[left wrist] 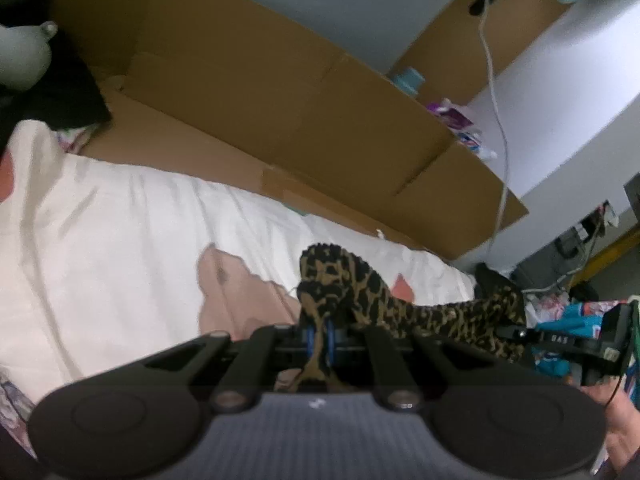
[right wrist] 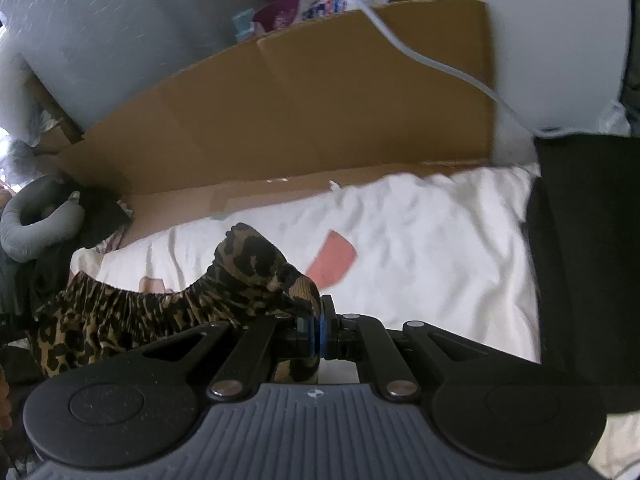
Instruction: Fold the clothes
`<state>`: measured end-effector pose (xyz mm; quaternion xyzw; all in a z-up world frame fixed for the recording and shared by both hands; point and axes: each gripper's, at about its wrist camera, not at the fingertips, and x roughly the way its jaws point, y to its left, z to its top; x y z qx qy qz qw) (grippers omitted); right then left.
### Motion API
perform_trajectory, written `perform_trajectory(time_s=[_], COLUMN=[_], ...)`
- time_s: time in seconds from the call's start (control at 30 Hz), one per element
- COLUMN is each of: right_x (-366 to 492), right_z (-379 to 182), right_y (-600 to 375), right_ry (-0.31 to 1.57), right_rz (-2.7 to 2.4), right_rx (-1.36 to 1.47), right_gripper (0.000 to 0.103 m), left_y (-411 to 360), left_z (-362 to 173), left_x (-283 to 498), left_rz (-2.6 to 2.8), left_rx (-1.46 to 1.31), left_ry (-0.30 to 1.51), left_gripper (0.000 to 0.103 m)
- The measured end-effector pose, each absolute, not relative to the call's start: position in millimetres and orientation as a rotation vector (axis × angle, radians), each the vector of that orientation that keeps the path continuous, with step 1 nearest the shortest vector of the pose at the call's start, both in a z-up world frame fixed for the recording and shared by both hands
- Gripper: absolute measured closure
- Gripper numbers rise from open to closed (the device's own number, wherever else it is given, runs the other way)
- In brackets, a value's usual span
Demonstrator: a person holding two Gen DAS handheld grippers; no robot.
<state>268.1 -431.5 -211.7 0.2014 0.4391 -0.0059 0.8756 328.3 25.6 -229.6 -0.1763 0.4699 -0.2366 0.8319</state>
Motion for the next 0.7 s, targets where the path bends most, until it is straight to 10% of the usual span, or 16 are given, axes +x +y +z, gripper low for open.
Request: perform_trajectory(time_s=[0.7], right_x=[323], right_z=[-311], right_y=[-410], right_ry=[1.079], right_rz=[-0.048], right_rx=[0.406], right_gripper=[0.102], left_y=[40], left_z=[-338], left_x=[361], left_rz=[-0.383], left_rx=[-0.275], left_ry=[1.196], left_gripper=[0.096])
